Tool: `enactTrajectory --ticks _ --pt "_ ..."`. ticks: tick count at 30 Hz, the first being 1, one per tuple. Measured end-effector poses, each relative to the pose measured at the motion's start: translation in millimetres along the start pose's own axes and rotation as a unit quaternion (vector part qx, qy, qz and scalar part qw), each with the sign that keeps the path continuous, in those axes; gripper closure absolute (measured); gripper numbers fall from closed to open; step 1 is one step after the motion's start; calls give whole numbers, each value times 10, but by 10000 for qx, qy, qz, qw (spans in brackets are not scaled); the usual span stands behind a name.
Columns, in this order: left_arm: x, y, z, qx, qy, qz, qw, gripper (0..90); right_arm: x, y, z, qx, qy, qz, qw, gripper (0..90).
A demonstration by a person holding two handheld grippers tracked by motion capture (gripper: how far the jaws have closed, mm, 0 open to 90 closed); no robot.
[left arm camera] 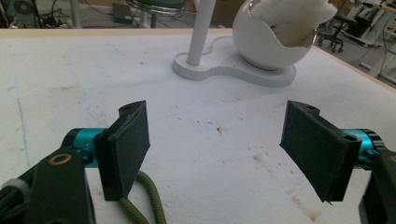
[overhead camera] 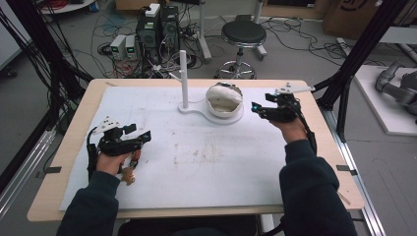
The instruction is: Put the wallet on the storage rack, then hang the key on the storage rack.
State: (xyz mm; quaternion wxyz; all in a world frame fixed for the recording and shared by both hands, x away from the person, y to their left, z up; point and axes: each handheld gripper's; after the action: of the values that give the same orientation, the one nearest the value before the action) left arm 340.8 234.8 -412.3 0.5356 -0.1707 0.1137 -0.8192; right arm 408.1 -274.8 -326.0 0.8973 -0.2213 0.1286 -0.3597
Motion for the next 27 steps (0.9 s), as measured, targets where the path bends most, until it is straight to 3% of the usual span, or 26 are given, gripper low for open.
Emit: enactTrajectory --ticks 2,4,7,10,14,19,27 --pt "5 -16 7 89 62 158 9998 160 -20 -130 -151 3 20 -122 9999 264" --pt "-5 -37 15 127 99 176 9997 155 -28 -218 -336 -44 144 -181 9997 246" --pt "-26 -45 13 123 65 186 9997 155 -48 -265 -633 -168 294 -270 9991 221" --pt "-28 -56 13 120 86 169 9997 156 -76 -247 -813 -265 396 -307 9984 221" --pt "-13 -79 6 102 109 161 9998 156 -117 -216 -894 -252 373 -340 9984 221" --pt "-35 -94 -2 57 137 222 9996 156 -156 -253 -883 -138 231 -399 9988 222" --pt "-50 -109 5 -28 115 257 9996 156 -165 -227 -918 -106 194 -411 9989 222"
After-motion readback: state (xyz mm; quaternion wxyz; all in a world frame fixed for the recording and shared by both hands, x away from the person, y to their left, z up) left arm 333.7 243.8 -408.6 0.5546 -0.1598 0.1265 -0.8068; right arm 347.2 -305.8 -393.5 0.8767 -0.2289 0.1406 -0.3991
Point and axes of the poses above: each handheld gripper's, and its own axes: y roughly forward along the jaws, z roughly out of its top, x roughly to its right, and after that the axes turned 11 degrees about z, right-handed
